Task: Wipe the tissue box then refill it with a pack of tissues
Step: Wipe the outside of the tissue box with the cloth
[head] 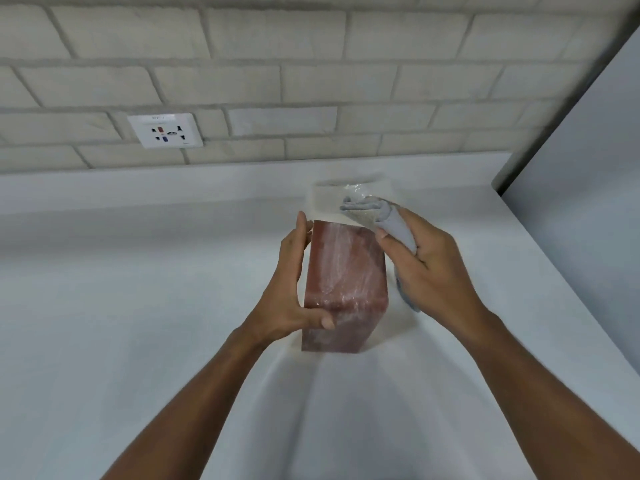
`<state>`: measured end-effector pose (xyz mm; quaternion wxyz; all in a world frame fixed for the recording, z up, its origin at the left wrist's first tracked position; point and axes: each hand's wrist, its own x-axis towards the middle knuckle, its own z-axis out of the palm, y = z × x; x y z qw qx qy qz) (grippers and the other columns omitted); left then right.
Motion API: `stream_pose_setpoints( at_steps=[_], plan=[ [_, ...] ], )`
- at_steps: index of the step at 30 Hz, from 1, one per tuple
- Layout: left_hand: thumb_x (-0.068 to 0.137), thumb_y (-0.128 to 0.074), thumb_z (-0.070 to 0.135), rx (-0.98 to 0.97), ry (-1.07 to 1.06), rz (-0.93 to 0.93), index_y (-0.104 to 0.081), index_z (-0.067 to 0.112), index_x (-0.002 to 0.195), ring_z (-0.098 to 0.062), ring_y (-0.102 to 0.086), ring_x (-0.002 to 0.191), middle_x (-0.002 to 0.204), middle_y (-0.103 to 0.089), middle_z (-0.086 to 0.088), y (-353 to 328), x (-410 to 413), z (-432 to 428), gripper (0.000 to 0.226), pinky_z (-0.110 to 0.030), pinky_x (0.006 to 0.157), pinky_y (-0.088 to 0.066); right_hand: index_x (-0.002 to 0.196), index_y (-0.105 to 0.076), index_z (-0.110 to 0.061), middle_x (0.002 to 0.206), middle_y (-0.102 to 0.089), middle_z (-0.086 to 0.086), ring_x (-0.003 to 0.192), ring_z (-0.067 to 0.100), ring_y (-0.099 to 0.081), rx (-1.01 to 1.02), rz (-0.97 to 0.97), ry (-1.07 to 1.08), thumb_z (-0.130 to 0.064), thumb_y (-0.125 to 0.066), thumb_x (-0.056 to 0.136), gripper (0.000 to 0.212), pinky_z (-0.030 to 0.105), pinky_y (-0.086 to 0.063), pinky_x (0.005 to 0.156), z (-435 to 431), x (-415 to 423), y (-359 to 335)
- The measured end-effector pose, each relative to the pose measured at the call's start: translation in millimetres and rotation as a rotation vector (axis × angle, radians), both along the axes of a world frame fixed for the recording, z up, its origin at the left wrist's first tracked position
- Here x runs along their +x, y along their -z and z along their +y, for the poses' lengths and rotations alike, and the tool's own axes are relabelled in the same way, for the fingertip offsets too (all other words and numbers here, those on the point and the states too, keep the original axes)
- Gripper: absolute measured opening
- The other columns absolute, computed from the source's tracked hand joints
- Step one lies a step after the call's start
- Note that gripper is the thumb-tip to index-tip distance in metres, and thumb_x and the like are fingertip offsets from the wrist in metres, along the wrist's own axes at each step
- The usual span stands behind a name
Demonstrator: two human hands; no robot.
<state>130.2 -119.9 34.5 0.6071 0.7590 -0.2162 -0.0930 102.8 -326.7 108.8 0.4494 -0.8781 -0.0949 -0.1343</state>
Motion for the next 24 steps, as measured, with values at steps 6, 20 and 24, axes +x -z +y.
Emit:
stream_pose_setpoints(
  at_steps=[6,20,24],
  plan=[
    [0.053,-0.071,0.092,0.051,0.079,-0.065,0.015,0.029,0.16,-0.011,-0.019,0.157,0.166,-0.014,0.021,3.0,8.8,4.1,0.152,-0.05,0.126,-0.029,0.152,-0.031,-0.034,0.158,-0.027,-0.019,0.146,-0.004,-0.013,-0.51,0.196,-0.168,-0.05,-0.035,0.1,0.054,0.03,-0.017,0.122,0.5,8.5,5.7],
    [0.062,-0.068,0.09,0.196,-0.032,-0.284,-0.002,0.013,0.165,-0.021,-0.029,0.153,0.166,-0.025,-0.002,11.4,15.1,-0.6,0.145,-0.055,0.121,-0.034,0.151,-0.026,-0.041,0.157,-0.024,-0.02,0.145,-0.003,-0.015,-0.616,0.211,-0.29,-0.042,-0.029,0.105,0.047,0.029,-0.007,0.122,4.9,35.2,-7.4],
    [0.06,-0.063,0.095,0.2,-0.05,-0.29,-0.002,0.023,0.164,-0.013,-0.027,0.154,0.168,-0.021,0.011,10.5,12.9,-2.0,0.14,-0.048,0.124,-0.031,0.153,-0.028,-0.035,0.157,-0.025,-0.018,0.146,-0.001,-0.015,-0.639,0.204,-0.268,-0.039,-0.03,0.103,0.05,0.027,-0.007,0.122,17.2,31.6,-8.9]
  ],
)
